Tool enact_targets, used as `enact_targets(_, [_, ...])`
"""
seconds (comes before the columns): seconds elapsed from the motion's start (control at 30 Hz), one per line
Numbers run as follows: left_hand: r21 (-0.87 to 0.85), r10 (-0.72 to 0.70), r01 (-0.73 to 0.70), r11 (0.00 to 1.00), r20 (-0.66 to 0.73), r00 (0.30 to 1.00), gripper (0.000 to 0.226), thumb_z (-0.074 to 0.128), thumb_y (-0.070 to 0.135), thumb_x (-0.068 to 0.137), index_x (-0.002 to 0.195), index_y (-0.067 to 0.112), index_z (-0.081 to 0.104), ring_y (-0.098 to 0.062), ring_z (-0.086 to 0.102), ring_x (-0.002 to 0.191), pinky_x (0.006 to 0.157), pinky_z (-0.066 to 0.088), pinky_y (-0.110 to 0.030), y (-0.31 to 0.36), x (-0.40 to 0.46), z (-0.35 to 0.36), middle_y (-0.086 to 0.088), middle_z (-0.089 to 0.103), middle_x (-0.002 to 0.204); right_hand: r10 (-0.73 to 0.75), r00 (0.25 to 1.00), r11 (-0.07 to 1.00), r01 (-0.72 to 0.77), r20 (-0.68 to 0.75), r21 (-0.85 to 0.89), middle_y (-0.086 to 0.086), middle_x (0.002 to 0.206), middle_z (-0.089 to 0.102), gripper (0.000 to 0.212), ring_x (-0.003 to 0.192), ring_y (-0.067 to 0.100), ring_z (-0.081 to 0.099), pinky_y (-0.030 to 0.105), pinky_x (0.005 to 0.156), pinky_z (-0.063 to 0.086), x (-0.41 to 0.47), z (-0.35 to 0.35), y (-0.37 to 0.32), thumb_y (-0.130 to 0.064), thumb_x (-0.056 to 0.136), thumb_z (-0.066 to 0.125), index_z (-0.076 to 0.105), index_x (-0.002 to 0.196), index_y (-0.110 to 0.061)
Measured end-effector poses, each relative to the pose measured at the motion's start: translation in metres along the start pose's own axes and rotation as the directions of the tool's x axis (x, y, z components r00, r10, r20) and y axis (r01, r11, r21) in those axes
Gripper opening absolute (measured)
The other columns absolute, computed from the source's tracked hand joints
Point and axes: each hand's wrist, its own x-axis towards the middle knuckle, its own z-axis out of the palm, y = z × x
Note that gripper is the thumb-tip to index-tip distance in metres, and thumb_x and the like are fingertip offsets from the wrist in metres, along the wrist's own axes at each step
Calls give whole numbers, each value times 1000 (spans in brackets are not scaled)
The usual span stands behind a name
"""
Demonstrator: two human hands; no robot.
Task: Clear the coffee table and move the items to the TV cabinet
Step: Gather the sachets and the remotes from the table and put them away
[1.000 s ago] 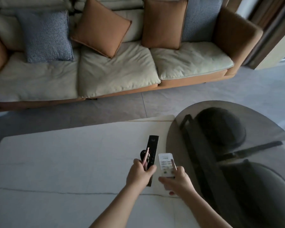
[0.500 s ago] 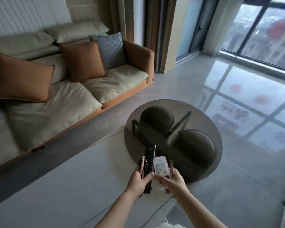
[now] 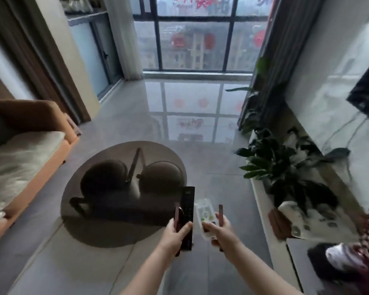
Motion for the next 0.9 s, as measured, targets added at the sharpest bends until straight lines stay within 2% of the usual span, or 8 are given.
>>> enact_targets(0.2, [122, -61, 32, 992, 237, 970, 32, 62, 14, 89, 118, 9, 48, -23, 67, 53, 50, 55, -32, -19, -2, 109, -13, 66, 90, 50, 977, 992, -26, -208, 120, 5, 78, 62, 29, 54, 12, 53, 20, 41, 34, -39, -112, 37, -12, 83, 68, 56, 109, -13])
enact_targets(0.33, [225, -143, 64, 972, 355, 924, 25, 59, 11, 91, 113, 9, 47, -21, 65, 46, 42, 50, -27, -42, -22, 178, -13, 61, 82, 148, 930, 981, -97, -336, 166, 4, 70, 59, 24, 49, 14, 48, 19, 41, 32, -75, -180, 76, -19, 85, 66, 58, 106, -11])
enact_targets(0.4, [289, -204, 85, 953, 414, 887, 22, 59, 12, 91, 110, 11, 48, -21, 65, 47, 42, 50, -27, -55, -33, 208, -12, 61, 80, 179, 899, 976, -111, -400, 188, 7, 75, 62, 24, 54, 18, 52, 22, 44, 34, -95, -211, 97, -22, 83, 68, 59, 102, -9])
enact_targets(0.5, [401, -284, 80, 912, 479, 831, 19, 57, 12, 92, 108, 10, 47, -19, 64, 45, 40, 50, -25, -77, -49, 250, -11, 58, 79, 220, 849, 964, -113, -481, 242, 11, 89, 63, 31, 61, 21, 54, 23, 45, 35, -122, -250, 129, -23, 81, 69, 51, 99, -6])
enact_targets(0.67, [556, -369, 26, 831, 516, 773, 19, 55, 7, 93, 110, 1, 49, -25, 62, 55, 41, 51, -26, -112, -66, 308, -17, 58, 79, 309, 728, 929, -93, -612, 358, 1, 68, 55, 26, 32, 4, 45, 11, 30, 25, -169, -294, 169, -20, 80, 69, 49, 97, -17])
enact_targets(0.77, [622, -414, -20, 783, 546, 729, 17, 55, 6, 92, 107, 0, 51, -26, 59, 60, 41, 51, -26, -128, -76, 337, -19, 58, 81, 359, 683, 893, -55, -636, 446, 0, 70, 51, 31, 32, 5, 43, 13, 31, 25, -196, -305, 189, -21, 82, 66, 43, 102, -23])
enact_targets(0.9, [696, -507, -58, 716, 575, 642, 10, 56, 6, 91, 101, 4, 52, -21, 62, 48, 40, 51, -26, -148, -85, 359, -15, 59, 72, 452, 614, 836, -38, -647, 548, 2, 70, 48, 21, 51, 13, 42, 20, 43, 29, -224, -310, 213, -18, 81, 66, 45, 86, -18])
